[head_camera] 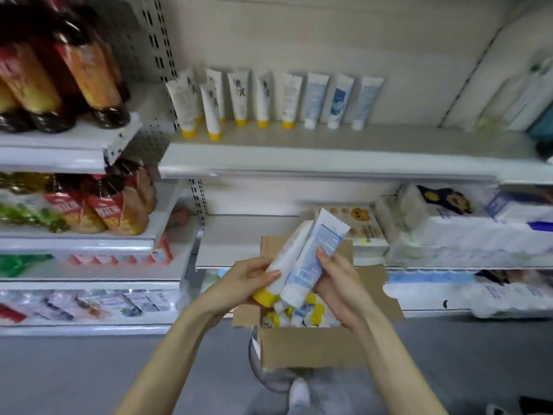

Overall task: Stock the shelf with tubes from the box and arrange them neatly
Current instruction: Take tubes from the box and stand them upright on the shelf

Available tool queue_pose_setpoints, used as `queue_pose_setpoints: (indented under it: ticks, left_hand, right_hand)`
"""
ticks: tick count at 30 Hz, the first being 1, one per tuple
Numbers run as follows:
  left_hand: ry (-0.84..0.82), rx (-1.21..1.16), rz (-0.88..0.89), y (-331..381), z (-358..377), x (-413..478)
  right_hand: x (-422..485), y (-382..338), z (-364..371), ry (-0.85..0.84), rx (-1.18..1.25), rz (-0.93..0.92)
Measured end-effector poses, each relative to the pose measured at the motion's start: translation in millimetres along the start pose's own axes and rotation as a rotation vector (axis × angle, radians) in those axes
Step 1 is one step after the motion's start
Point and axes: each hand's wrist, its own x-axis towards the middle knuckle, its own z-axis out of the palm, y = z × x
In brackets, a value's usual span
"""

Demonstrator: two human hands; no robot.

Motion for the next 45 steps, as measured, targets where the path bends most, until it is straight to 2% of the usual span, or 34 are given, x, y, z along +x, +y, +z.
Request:
queue_pose_setpoints:
  ticks: [6,11,17,24,31,38,45]
  left_hand:
    - [0.055,0.029,0.038,17,-2,-6]
    - [0.151,-0.004,0.096,37,2,13]
    - [0.237,-0.041,0.174,64,1,47]
    - [0.454,-0.081,0.216,93,-23,88]
    - [0.662,-0.124,0.256,90,-57,113]
    - [0.685,-0.121,0.289,98,-88,155]
    - [0.726,-0.111,0.289,101,-125,196]
  right_hand:
    - [4,-25,16,-0.035,-0.125,-0.011]
    - [26,-51,10,0.039,-0.259,-0.035]
    - [63,-97,1,0.052,-0.281,-0.081]
    - [126,-135,2,0.074,-0.290,-0.126]
    - [184,-143,6,0.119,-0.326,-0.218]
    - [238,-149,10,0.214,-0.419,-0.321]
    - [279,-129,29,0.207,-0.506,-0.379]
